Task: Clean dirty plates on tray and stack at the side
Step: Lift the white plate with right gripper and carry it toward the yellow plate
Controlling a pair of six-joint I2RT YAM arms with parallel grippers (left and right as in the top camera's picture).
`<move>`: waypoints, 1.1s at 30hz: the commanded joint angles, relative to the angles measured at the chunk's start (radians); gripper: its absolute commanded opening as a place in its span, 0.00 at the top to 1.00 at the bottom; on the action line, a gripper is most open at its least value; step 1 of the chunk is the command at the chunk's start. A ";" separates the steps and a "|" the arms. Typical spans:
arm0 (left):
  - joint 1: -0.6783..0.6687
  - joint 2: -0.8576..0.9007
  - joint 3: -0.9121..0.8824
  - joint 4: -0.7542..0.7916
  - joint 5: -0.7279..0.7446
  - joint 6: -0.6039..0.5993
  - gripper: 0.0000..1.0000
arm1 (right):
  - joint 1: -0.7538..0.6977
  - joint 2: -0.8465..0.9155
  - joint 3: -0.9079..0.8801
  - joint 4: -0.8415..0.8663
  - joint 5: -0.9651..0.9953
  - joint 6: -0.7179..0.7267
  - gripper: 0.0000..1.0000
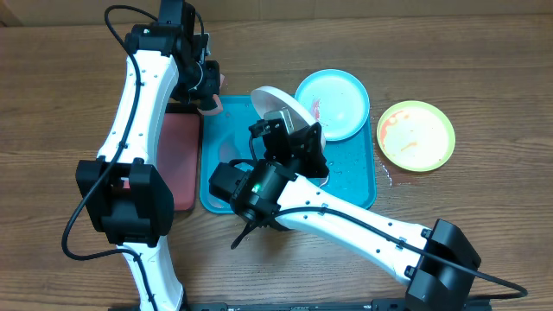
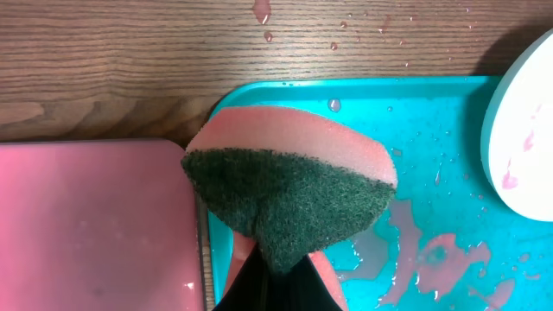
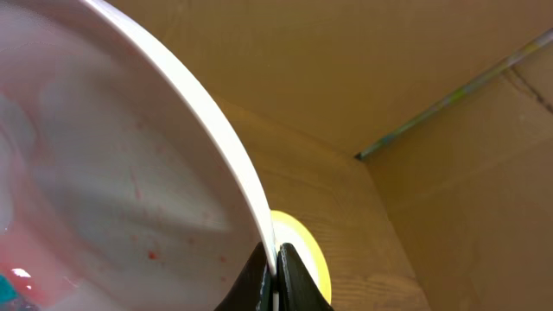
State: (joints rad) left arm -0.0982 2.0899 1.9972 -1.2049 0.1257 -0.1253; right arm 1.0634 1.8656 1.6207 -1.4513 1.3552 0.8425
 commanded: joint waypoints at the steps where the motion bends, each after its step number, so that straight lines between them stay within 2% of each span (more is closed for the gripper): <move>1: -0.007 -0.001 0.018 0.002 -0.006 -0.013 0.96 | 0.005 -0.019 0.017 0.000 0.074 0.030 0.96; 9: -0.007 -0.001 0.018 0.001 -0.006 -0.013 0.96 | 0.005 -0.038 0.017 -0.001 0.073 0.035 0.96; 15: -0.007 -0.001 0.018 0.001 -0.007 -0.013 0.96 | 0.005 -0.038 0.017 -0.035 0.042 0.116 0.96; 25: -0.007 -0.001 0.018 0.000 -0.006 -0.013 0.96 | 0.002 -0.038 0.017 -0.133 -0.114 0.316 0.96; 33: -0.008 -0.001 0.018 -0.005 -0.006 -0.014 0.96 | -0.016 -0.038 0.017 -0.119 -0.270 0.318 0.96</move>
State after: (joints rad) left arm -0.0982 2.0899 1.9972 -1.2060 0.1257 -0.1253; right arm 1.0660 1.8652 1.6207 -1.5822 1.1770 1.1141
